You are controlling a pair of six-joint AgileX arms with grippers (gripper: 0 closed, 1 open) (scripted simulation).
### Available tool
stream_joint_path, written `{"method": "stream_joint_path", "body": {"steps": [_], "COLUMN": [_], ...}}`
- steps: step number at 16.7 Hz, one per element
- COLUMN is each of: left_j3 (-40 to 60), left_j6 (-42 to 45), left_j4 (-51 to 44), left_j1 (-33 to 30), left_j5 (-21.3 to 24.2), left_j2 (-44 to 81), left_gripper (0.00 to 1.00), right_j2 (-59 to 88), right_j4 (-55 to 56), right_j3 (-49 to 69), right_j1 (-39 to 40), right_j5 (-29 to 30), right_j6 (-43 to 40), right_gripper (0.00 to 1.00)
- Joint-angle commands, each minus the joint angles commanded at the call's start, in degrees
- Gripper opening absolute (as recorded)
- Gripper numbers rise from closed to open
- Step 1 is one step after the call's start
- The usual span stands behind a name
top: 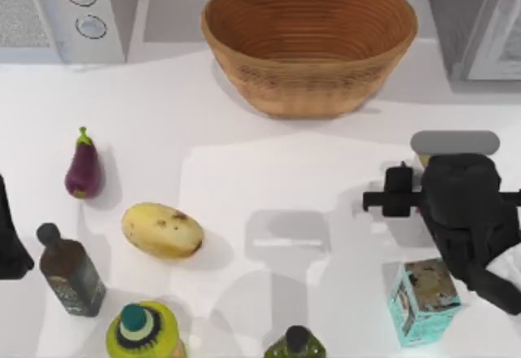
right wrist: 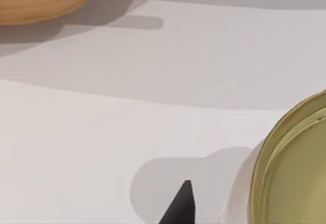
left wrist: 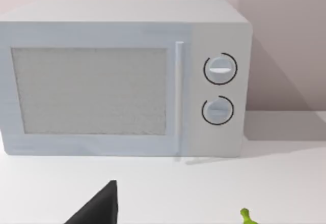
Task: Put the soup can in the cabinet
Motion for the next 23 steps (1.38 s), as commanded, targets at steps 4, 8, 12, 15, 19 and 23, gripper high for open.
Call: {"method": "stream_joint_path", "body": {"steps": [4,8,12,15,19,23], "left_j3": [0.0,0.0,0.0,0.0,0.0,0.0], "left_j6": [0.0,0.0,0.0,0.0,0.0,0.0], "left_j4": [0.0,0.0,0.0,0.0,0.0,0.0], "left_j1": [0.0,0.0,0.0,0.0,0.0,0.0], "left_j5": [0.0,0.0,0.0,0.0,0.0,0.0], "left_j2": [0.0,0.0,0.0,0.0,0.0,0.0], "left_gripper": [1.0,1.0,1.0,1.0,1.0,1.0], "right_j2": [0.0,-0.13,-4.57,-11.65,-21.81,-27.79], "right_j4": [0.0,-0.05,-3.23,-9.88,-25.24,-39.49], "right_j3": [0.0,-0.05,-0.22,0.11,4.44,11.65], "right_j1": [0.0,-0.1,-0.39,-0.75,-1.19,-0.62], "right_j5": [0.0,-0.07,-2.79,-4.68,-5.0,-2.91], "right_j6": [0.0,0.07,1.14,2.24,1.97,0.32], "right_gripper": [0.0,0.0,0.0,0.0,0.0,0.0]}}
